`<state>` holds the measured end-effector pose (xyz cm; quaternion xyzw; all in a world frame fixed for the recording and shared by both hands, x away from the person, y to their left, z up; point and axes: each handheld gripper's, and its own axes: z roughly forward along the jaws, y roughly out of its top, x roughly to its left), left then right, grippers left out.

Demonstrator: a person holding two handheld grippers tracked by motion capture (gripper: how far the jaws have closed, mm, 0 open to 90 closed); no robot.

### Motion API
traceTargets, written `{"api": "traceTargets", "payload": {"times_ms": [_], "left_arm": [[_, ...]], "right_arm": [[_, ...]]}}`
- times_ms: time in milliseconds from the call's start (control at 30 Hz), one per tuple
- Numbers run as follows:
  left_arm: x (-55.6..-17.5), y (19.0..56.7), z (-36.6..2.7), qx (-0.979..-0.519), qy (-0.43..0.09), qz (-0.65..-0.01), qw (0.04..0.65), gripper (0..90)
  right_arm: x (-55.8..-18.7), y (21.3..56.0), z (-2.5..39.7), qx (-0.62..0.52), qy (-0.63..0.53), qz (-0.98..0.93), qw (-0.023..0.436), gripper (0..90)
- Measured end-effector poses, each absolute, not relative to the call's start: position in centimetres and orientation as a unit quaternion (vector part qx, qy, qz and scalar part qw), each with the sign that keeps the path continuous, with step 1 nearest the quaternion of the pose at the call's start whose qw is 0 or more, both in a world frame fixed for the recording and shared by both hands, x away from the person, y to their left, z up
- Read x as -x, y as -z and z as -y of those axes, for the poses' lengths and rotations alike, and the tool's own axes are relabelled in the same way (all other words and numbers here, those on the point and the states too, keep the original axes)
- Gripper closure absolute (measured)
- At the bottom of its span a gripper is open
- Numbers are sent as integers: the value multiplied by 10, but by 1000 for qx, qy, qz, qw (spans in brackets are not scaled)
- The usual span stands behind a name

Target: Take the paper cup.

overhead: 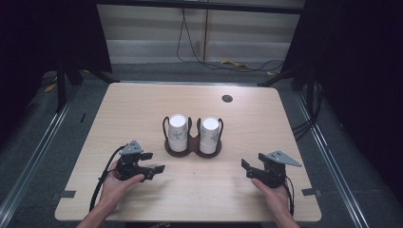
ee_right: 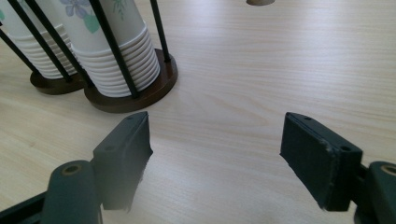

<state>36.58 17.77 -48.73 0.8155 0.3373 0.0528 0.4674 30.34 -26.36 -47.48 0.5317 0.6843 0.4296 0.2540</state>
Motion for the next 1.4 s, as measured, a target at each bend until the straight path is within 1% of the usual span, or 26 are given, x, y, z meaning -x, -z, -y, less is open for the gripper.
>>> {"api": "traceTargets", "payload": {"times_ms": [100, 200, 233, 367, 533, 600, 700, 833, 900, 1000, 1233, 1300, 1333, 1400], "left_arm": [[-367, 487, -178, -810, -52, -342, 474, 233], [-370, 486, -178, -807, -39, -350, 473, 234], [-371, 486, -179, -806, -33, -353, 474, 242], [-372, 483, -182, -799, -37, -355, 484, 281], [-371, 474, -186, -783, -40, -355, 510, 293], [-372, 472, -186, -787, -42, -352, 505, 329], [-371, 467, -184, -791, -48, -345, 503, 327], [-367, 457, -182, -795, -56, -336, 502, 315], [-366, 454, -182, -793, -51, -331, 509, 299], [-367, 446, -182, -803, -64, -319, 500, 277], [-372, 434, -178, -801, -68, -310, 508, 236], [-372, 433, -176, -799, -88, -314, 505, 197], [-372, 432, -175, -800, -91, -311, 505, 194], [-374, 429, -175, -800, -88, -307, 507, 225]], "right_arm": [[-303, 475, 260, -524, -433, -688, 253, 247], [-303, 475, 259, -518, -437, -692, 248, 246], [-303, 475, 258, -517, -438, -693, 248, 246], [-303, 476, 256, -514, -441, -697, 236, 245], [-301, 477, 251, -508, -448, -700, 226, 244], [-301, 477, 251, -510, -454, -698, 214, 244], [-300, 478, 248, -507, -453, -704, 208, 244], [-299, 475, 241, -498, -455, -707, 212, 244], [-298, 474, 238, -491, -453, -713, 216, 244], [-297, 473, 234, -483, -455, -716, 219, 244], [-296, 472, 233, -473, -455, -723, 218, 239], [-296, 472, 232, -470, -453, -725, 220, 237], [-296, 472, 232, -469, -453, -725, 221, 235], [-296, 471, 231, -470, -451, -725, 223, 235]]}}
